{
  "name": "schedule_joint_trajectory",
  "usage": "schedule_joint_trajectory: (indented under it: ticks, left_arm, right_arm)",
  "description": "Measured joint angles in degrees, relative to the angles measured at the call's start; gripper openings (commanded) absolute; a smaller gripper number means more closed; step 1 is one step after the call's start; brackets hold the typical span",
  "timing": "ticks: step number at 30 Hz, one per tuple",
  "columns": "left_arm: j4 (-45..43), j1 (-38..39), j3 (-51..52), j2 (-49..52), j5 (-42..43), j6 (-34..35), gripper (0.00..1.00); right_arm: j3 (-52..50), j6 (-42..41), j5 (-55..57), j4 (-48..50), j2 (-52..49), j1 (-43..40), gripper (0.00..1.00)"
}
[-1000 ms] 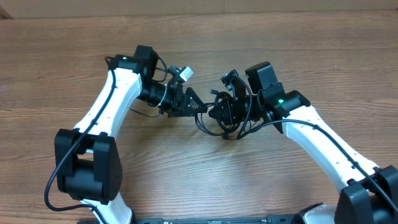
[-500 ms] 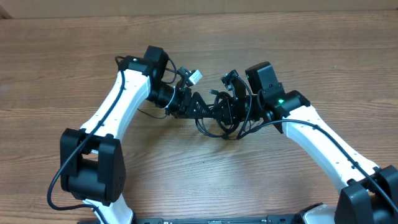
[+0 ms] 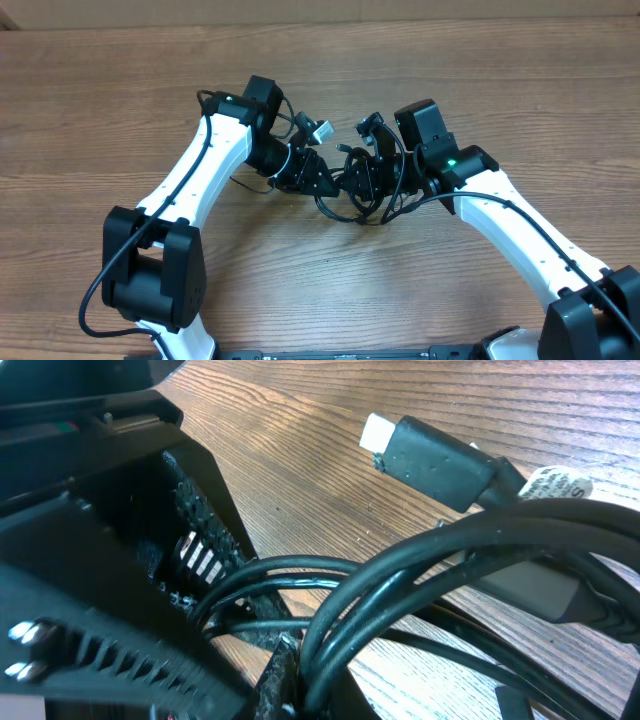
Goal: Untangle cables
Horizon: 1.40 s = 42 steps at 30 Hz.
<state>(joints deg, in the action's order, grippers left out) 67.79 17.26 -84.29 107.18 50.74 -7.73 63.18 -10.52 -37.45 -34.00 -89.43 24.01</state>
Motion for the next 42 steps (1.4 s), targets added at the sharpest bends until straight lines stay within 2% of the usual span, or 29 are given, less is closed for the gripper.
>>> schedule_joint_trajectory:
  ticks: [12,33,42]
  left_arm:
    - [-1.20,-0.02,0.00,0.00,-4.52,0.00,0.04]
    - [-7.63,0.02,0.02,0.00,-9.88,0.02,0.04]
    - [-13.11,0.02,0.11,0.00,-15.28,0.04,0.05]
  right_arm:
    - [0.00,0.02,-0.02,0.02,0.00,0.00,0.04]
    - [0.00,-0.02,2.10,-1.16,0.00,-0.02,0.04]
    - [-0.48,-4.52,7.19,0.02,0.00,0.00,0.04]
